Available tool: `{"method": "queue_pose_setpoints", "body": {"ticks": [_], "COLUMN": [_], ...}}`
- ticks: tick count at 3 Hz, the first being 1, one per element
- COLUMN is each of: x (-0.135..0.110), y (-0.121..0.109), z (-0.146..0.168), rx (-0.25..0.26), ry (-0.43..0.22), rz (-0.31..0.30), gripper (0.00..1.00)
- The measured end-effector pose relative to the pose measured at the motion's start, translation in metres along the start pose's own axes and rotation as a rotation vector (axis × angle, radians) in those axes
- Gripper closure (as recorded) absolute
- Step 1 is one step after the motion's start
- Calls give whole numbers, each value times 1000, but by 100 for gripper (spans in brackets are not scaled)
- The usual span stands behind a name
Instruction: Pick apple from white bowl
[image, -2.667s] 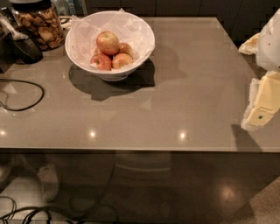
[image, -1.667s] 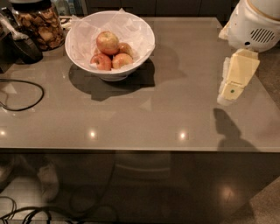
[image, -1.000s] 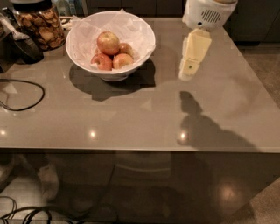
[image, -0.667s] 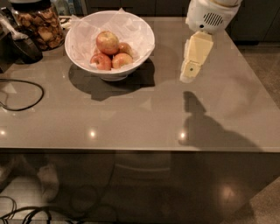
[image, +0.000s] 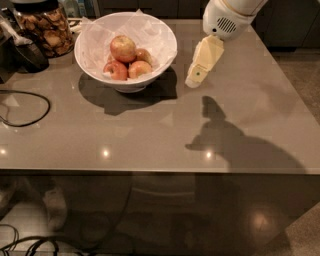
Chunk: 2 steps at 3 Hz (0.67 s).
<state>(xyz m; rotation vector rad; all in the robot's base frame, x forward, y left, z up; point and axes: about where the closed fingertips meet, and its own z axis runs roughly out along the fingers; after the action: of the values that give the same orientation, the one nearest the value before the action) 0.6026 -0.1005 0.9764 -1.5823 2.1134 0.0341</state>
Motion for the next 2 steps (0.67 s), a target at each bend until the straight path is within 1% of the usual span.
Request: {"method": "queue_pose_setpoints", "body": {"ticks": [1, 2], "x": [-18, -20], "y": [-5, -5], "z": [12, 12], "rx": [-14, -4], "ry": [-26, -69], "rz": [-33, -21], "gripper": [0, 0]}}
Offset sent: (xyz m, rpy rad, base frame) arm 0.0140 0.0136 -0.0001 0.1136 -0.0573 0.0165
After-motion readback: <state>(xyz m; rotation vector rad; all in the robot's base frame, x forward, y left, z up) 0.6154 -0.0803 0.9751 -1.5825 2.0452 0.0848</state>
